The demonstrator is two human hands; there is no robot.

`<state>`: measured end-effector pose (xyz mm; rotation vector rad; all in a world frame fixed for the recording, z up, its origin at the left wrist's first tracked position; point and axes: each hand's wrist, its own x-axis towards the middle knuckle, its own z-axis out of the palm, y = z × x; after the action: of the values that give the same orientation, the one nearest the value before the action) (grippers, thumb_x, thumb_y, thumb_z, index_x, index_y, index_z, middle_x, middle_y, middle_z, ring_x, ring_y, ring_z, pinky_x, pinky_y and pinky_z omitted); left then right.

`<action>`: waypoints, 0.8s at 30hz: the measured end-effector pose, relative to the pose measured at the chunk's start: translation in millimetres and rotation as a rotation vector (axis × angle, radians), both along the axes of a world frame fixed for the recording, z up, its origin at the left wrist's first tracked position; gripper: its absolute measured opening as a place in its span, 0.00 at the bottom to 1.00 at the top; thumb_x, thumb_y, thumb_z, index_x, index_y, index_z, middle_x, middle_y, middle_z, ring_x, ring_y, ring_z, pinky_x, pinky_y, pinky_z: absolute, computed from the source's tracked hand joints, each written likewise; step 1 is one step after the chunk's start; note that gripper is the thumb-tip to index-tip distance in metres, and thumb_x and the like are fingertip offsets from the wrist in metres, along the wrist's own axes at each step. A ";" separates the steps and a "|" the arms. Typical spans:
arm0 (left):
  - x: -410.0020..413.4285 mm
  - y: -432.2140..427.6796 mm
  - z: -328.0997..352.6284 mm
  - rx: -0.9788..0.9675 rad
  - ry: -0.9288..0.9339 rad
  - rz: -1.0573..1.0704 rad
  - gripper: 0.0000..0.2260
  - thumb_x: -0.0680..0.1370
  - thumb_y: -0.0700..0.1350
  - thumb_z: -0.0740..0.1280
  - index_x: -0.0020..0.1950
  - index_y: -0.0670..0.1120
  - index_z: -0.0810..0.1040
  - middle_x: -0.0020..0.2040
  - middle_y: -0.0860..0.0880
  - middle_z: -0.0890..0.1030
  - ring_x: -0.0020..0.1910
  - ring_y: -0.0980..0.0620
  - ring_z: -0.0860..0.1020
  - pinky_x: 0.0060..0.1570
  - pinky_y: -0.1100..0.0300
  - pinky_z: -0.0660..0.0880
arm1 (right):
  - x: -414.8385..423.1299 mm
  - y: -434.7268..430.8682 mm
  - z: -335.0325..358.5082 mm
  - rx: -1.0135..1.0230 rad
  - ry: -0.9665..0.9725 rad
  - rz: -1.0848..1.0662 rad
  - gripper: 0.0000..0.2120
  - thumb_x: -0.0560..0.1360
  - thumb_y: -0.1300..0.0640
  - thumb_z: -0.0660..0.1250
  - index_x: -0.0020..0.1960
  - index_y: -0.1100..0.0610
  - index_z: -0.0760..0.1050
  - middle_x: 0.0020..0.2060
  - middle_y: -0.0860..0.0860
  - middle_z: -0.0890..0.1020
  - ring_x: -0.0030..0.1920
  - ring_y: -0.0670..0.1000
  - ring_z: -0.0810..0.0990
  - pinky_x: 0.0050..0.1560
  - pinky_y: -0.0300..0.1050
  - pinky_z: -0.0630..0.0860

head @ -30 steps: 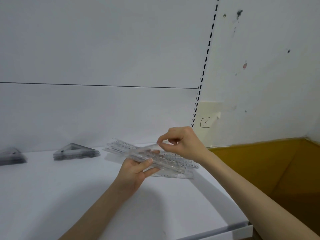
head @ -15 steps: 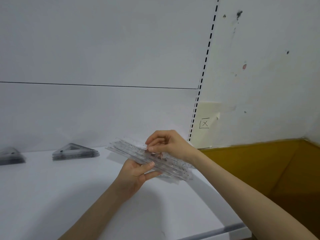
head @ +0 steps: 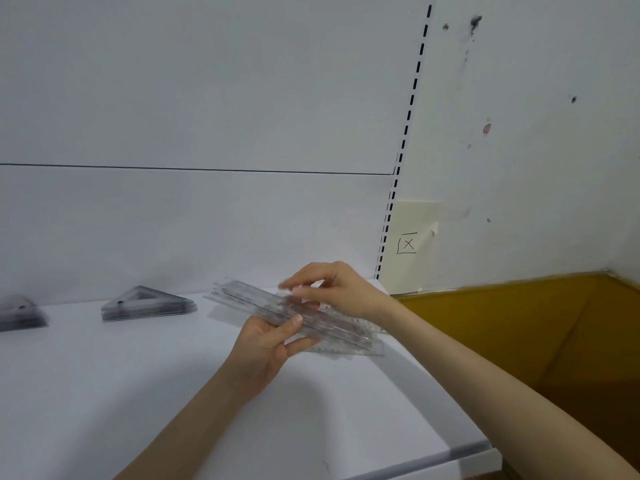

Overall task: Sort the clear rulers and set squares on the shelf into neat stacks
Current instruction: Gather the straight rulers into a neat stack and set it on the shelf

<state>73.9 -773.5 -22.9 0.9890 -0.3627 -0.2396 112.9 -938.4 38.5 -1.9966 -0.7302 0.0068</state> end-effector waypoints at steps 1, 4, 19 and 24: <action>1.5 0.6 -0.6 -0.014 0.017 0.013 0.26 0.61 0.47 0.82 0.54 0.40 0.79 0.57 0.37 0.80 0.56 0.40 0.80 0.48 0.51 0.79 | 3.0 -8.4 6.2 0.033 -0.005 -0.041 0.09 0.79 0.58 0.64 0.56 0.49 0.80 0.49 0.52 0.83 0.44 0.45 0.79 0.42 0.36 0.72; 7.2 2.8 -2.9 -0.064 0.055 0.126 0.28 0.58 0.46 0.83 0.52 0.41 0.76 0.55 0.40 0.82 0.52 0.44 0.82 0.45 0.53 0.80 | 15.7 -50.6 10.8 -0.101 -0.071 -0.275 0.10 0.80 0.59 0.63 0.57 0.51 0.80 0.47 0.49 0.84 0.42 0.44 0.80 0.42 0.34 0.73; 17.5 8.7 -4.0 -0.132 0.124 0.429 0.08 0.78 0.31 0.61 0.53 0.40 0.73 0.55 0.42 0.80 0.51 0.48 0.81 0.43 0.56 0.81 | 6.3 -73.6 -42.7 -0.759 -0.137 -0.297 0.20 0.75 0.44 0.68 0.64 0.51 0.77 0.56 0.46 0.79 0.55 0.47 0.76 0.54 0.46 0.74; 18.5 9.9 -4.0 -0.148 0.124 0.436 0.07 0.78 0.30 0.61 0.52 0.40 0.73 0.55 0.42 0.80 0.49 0.49 0.82 0.43 0.56 0.81 | 9.3 -67.3 -48.1 -0.820 -0.155 -0.346 0.13 0.72 0.51 0.69 0.53 0.57 0.80 0.49 0.52 0.80 0.50 0.53 0.78 0.49 0.53 0.77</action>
<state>92.4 -763.6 -26.9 0.8788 -0.0456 0.1200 122.2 -1005.7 -9.6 -2.9179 -0.4996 -0.0634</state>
